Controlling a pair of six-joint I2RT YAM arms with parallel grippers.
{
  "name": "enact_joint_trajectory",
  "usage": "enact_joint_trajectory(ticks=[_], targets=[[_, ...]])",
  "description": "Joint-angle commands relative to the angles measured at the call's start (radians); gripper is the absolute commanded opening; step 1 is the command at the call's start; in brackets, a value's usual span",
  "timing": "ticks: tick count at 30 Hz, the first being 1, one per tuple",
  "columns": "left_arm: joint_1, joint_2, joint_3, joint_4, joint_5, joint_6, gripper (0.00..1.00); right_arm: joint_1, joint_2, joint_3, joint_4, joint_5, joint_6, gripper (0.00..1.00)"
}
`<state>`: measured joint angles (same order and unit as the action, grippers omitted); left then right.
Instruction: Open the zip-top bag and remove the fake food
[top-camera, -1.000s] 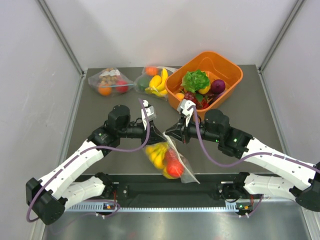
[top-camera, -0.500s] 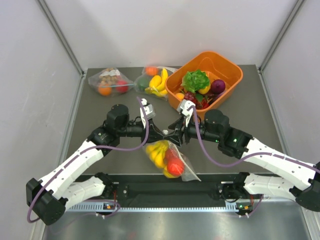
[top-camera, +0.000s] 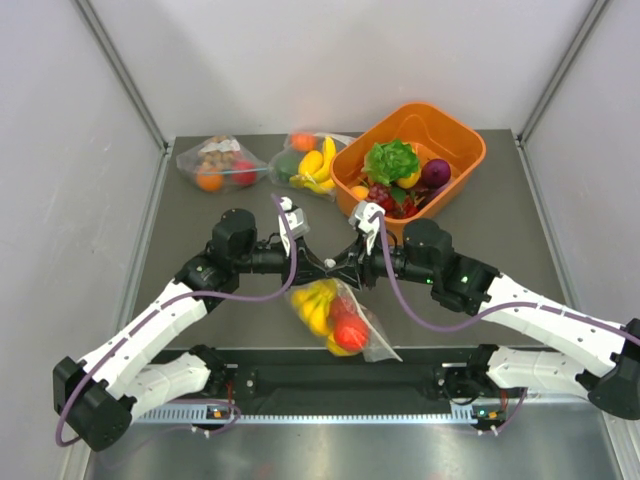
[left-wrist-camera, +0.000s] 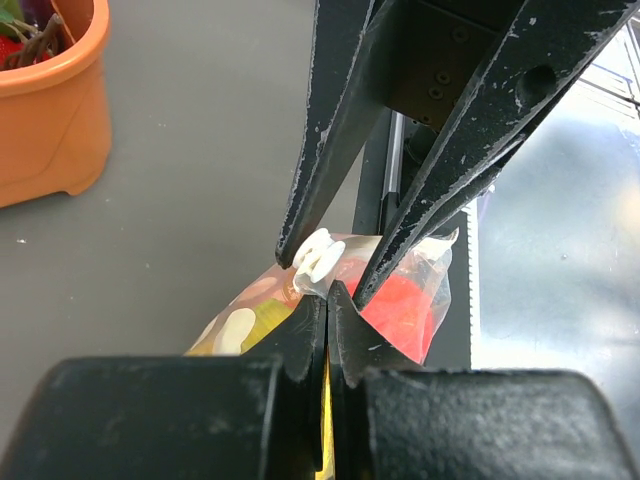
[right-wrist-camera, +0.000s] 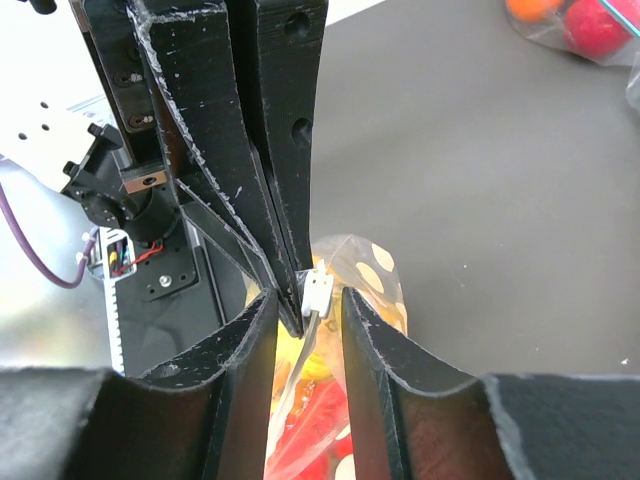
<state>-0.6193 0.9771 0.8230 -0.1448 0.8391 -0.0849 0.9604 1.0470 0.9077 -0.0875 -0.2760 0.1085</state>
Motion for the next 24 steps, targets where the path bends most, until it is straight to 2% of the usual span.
enact_joint_trajectory(ticks=[1,4,8,12,24], targets=[[-0.003,-0.015,-0.002,0.065,0.066,-0.012,0.0,-0.005,-0.013,0.016,0.069,0.044,-0.015,0.31],[-0.002,-0.015,-0.002,0.065,0.066,-0.012,0.0,-0.005,-0.013,0.023,0.068,0.05,-0.013,0.32],[-0.002,-0.018,-0.005,0.065,0.069,-0.012,0.0,-0.008,-0.008,0.031,0.069,0.058,-0.013,0.41],[-0.003,-0.02,-0.005,0.065,0.074,-0.013,0.0,-0.017,-0.018,0.033,0.075,0.064,-0.006,0.47],[-0.003,-0.026,-0.009,0.065,0.08,-0.013,0.0,-0.063,-0.065,0.019,0.078,0.066,0.029,0.49]])
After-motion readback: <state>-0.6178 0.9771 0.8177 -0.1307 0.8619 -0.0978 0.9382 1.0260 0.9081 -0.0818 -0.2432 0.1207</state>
